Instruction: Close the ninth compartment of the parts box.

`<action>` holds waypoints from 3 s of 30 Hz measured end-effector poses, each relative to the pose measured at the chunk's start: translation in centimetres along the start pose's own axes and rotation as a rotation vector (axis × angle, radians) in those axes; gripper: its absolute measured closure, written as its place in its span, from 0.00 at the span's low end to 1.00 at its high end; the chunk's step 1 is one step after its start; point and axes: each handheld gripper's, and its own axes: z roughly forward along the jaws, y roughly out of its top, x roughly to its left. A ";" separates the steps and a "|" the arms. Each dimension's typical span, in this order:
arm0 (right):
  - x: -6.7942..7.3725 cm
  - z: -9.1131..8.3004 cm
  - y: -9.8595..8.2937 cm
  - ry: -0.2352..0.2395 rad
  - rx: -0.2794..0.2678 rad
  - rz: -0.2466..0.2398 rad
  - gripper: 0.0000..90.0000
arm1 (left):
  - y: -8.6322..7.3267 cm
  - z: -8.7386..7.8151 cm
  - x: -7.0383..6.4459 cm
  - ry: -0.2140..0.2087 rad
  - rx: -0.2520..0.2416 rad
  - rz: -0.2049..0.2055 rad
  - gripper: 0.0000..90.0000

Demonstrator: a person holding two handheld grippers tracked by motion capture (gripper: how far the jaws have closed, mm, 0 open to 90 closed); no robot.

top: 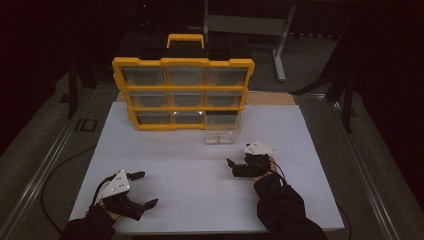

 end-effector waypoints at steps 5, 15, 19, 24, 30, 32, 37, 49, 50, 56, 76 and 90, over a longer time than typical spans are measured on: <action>0.1 0.5 0.1 -0.003 0.012 0.005 0.09 | 0.0 0.0 0.0 0.000 -0.002 0.002 0.00; 0.5 1.8 0.5 -0.030 0.040 0.026 0.15 | 0.0 -0.1 0.0 0.000 -0.004 0.004 0.00; 0.7 2.2 0.8 -0.052 0.051 0.037 0.23 | 0.1 -0.1 0.0 0.000 -0.004 0.004 0.00; 0.9 2.7 1.0 -0.094 0.057 0.044 0.40 | 0.1 -0.1 0.0 0.000 -0.005 0.005 0.00; 0.7 3.0 1.2 -0.134 0.064 0.062 0.68 | 0.1 -0.1 0.0 -0.002 -0.006 0.006 0.00; 0.6 3.0 1.3 -0.138 0.068 0.059 0.76 | 0.1 -0.1 0.0 -0.001 -0.006 0.004 0.00; 0.6 3.2 1.4 -0.145 0.084 0.053 0.87 | 0.1 -0.1 0.0 -0.003 -0.004 0.006 0.00; 0.7 3.3 2.2 -0.134 0.087 -0.002 1.00 | 0.0 0.0 -0.1 -0.004 -0.001 0.009 0.00; 0.7 3.4 2.3 -0.129 0.085 -0.006 1.00 | 0.0 0.0 -0.1 -0.005 0.001 0.009 0.00; 0.8 3.8 2.6 -0.122 0.083 -0.001 1.00 | 0.1 0.0 -0.2 -0.003 -0.001 0.012 0.00; 0.5 4.8 3.3 -0.117 0.088 0.020 1.00 | 0.1 -0.1 -0.1 -0.004 -0.002 0.011 0.00; 0.3 5.4 3.8 -0.103 0.096 0.049 1.00 | 0.1 -0.2 -0.1 -0.006 -0.007 0.010 0.00</action>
